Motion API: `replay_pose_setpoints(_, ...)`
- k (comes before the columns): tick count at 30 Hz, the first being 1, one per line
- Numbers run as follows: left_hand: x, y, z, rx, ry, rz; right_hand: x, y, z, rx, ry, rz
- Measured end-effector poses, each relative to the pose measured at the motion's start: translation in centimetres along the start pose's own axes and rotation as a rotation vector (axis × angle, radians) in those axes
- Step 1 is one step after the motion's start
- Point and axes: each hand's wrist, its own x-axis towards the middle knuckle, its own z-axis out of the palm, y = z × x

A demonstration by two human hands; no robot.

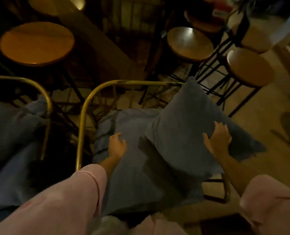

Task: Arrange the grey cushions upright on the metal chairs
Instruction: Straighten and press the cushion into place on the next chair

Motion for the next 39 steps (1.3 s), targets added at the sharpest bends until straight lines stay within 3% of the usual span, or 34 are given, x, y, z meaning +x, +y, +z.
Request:
replay_pose_setpoints(3,0.4,2.1,6.2,-0.175,-0.085,-0.183,3.3,3.5,-1.8,-0.030,0.009,-0.024)
replay_pose_setpoints(6,0.0,3.5,12.2,-0.523,-0.207,-0.423,6.8,6.6,-2.1,-0.079,-0.061,-0.056)
replay_pose_setpoints(8,-0.4,3.4,15.8,-0.568,-0.220,-0.518,8.7,8.1,-1.3,-0.099,-0.109,-0.108)
replay_pose_setpoints(12,-1.3,2.1,22.9,-0.496,-0.348,-0.577,10.9,8.4,-0.4,-0.062,-0.121,-0.107)
replay_pose_setpoints(15,-0.8,0.6,27.3,-0.581,-0.307,-0.687,11.9,8.3,0.4,-0.002,-0.079,-0.088)
replay_pose_setpoints(18,-0.6,-1.2,30.7,-0.794,-0.321,-0.750,12.5,8.2,1.2,0.021,-0.037,-0.080)
replay_pose_setpoints(22,1.2,-4.9,34.0,-1.060,-0.285,-0.652,13.3,8.7,2.0,0.111,0.082,-0.072)
replay_pose_setpoints(28,-0.4,-2.4,28.5,-1.074,-0.228,-0.613,13.0,7.9,1.5,0.380,0.121,-0.010)
replay_pose_setpoints(31,0.3,-4.5,23.5,-1.024,-0.101,-0.557,9.9,6.6,2.8,0.462,0.081,0.088)
replay_pose_setpoints(39,-0.4,-9.0,9.2,-0.660,0.252,-0.675,0.2,6.5,10.4,0.761,-0.369,0.347)
